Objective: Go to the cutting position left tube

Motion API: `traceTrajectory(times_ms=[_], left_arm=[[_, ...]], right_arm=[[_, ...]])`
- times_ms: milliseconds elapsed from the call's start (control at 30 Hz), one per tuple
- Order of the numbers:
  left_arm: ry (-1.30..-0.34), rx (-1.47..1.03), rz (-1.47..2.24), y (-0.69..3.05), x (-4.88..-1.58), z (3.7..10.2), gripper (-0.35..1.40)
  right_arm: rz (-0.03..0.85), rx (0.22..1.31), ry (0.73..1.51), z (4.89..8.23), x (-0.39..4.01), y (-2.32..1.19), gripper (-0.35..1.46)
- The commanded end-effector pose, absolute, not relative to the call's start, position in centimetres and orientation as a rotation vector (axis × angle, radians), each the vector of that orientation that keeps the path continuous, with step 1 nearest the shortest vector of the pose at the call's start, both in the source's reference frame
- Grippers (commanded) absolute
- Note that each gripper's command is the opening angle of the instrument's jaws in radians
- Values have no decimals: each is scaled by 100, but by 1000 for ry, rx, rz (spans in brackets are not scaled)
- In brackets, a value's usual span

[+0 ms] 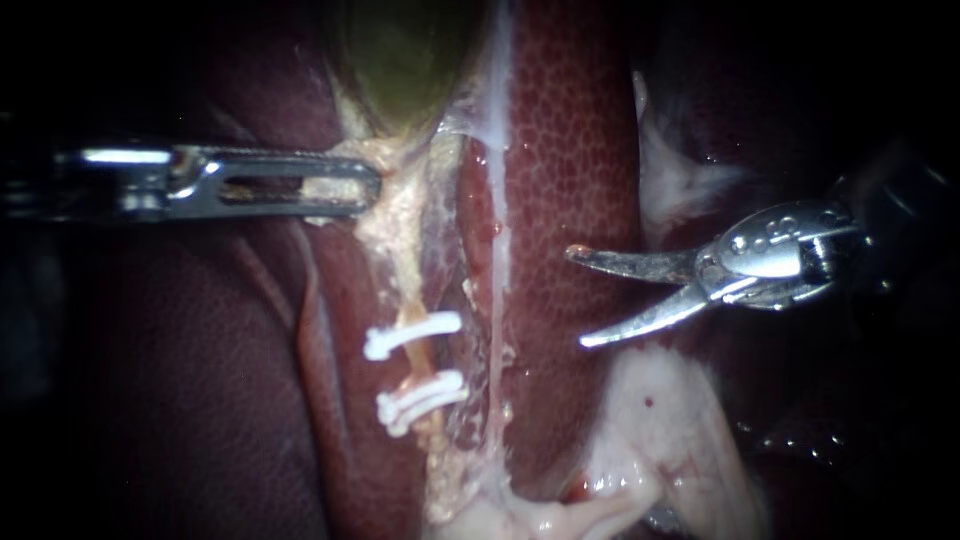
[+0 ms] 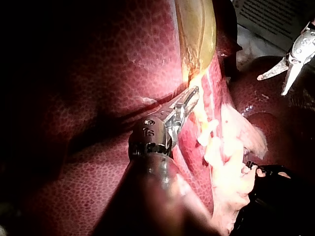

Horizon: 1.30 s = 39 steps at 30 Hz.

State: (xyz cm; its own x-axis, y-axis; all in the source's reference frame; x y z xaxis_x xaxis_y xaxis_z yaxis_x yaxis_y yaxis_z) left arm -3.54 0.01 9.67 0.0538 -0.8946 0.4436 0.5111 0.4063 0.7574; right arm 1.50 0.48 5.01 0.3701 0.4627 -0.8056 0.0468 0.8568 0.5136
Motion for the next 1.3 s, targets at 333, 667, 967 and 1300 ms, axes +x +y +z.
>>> traceTrajectory(times_ms=[333, 667, 967, 1300], left_arm=[[-1054, 450, -1132, 2, -348, 960, -35], [-1054, 450, -1132, 2, -349, 960, -35], [-1054, 449, -1132, 1, -350, 960, -35], [-1053, 448, -1134, 0, -351, 959, -35]], right_arm=[[284, 494, 1171, 506, 157, 44, 143], [260, 537, 1183, 553, 198, 17, 143], [263, 605, 1138, 616, 244, -19, 143], [281, 661, 1118, 660, 267, -39, 143]])
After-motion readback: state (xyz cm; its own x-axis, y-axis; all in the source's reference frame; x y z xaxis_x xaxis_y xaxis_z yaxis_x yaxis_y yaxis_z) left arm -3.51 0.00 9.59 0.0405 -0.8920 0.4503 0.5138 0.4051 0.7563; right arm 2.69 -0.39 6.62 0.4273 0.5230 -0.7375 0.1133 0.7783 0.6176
